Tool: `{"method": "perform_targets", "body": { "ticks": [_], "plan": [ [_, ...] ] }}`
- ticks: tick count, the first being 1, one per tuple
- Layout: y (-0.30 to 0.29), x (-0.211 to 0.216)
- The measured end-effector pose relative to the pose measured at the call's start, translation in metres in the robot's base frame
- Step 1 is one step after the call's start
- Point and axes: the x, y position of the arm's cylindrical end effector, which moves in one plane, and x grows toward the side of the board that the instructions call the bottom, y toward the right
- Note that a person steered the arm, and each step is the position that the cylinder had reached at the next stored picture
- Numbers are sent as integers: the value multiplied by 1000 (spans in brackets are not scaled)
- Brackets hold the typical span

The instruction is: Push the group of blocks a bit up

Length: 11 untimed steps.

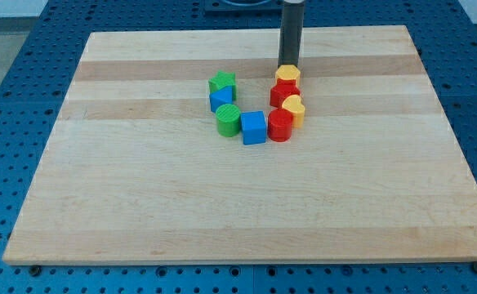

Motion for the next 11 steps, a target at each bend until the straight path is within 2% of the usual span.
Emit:
{"method": "perform_targets", "body": {
  "ticks": [3, 5, 7, 10, 11],
  "plan": [
    [12, 0],
    [-49, 0],
    [-62, 34],
    [-195, 48],
    [-203, 71]
  ]
}}
